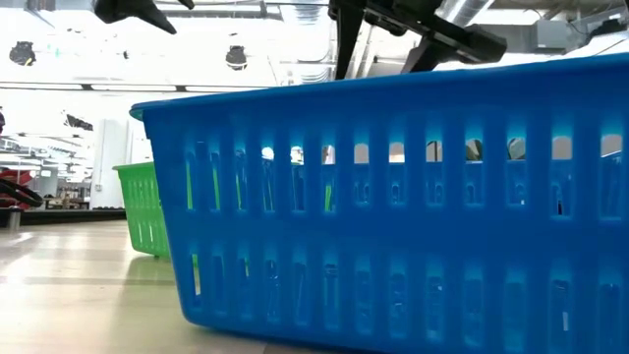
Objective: Stack baskets on shelf by color
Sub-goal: Stack the green bin on the other green bins on the shelf
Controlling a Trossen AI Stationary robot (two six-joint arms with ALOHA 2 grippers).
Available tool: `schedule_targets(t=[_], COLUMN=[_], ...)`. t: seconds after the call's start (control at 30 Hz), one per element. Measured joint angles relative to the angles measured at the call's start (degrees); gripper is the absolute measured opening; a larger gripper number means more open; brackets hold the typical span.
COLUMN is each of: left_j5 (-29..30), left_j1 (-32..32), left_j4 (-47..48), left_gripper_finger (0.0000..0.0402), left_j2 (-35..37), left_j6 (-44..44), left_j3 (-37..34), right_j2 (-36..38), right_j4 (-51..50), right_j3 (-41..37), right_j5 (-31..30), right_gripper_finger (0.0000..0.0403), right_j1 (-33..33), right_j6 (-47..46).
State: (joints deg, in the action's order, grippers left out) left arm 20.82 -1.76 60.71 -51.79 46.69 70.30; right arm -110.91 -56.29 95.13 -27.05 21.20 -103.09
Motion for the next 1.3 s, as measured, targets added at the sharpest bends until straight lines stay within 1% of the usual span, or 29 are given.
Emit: schedule_targets(t=[0.1,0.3,0.5,0.57,0.77,1.03,1.13,1.2,1.3], left_j5=[-0.19,-2.19,-2.64,-3.08,-3.1,-3.33,-3.4,-3.43,-3.43], left_j1=[0.0,0.0,0.0,0.0,0.02,0.02,0.02,0.01,0.02], left_j4=[0.02,-0.03,-0.19,-0.15,-0.17,-0.15,-0.2,-0.25,-0.24], left_gripper_finger=[0.0244,0.0244,0.0244,0.0244,0.0244,0.0244,0.0244,0.0244,0.0244], left_j2=[0.04,0.02,0.15,0.35,0.58,0.53,0.59,0.55,0.57], left_j6=[0.86,-0.23,-1.51,-2.43,-2.96,-2.95,-2.65,-2.52,-1.34], left_j3=[0.0,0.0,0.0,0.0,0.02,0.02,0.02,0.02,0.02], right_j2=[0.0,-0.18,-2.89,-4.38,-6.8,-8.6,-10.13,-10.65,-11.53], right_j4=[0.0,2.01,4.93,6.3,12.22,9.92,10.2,9.92,12.31], right_j3=[0.0,0.0,0.15,-0.04,-0.02,0.0,0.11,-0.11,0.16], right_j5=[-1.27,-1.29,-1.27,-0.18,4.05,4.87,5.18,6.48,7.38], right_gripper_finger=[0.0249,0.0249,0.0249,0.0249,0.0249,0.0249,0.0249,0.0249,0.0248], right_j1=[0.36,0.58,1.26,1.7,2.46,3.03,2.7,2.18,1.22], right_j6=[-1.07,-4.78,-11.06,-12.42,-12.63,-15.87,-15.31,-14.27,-12.48])
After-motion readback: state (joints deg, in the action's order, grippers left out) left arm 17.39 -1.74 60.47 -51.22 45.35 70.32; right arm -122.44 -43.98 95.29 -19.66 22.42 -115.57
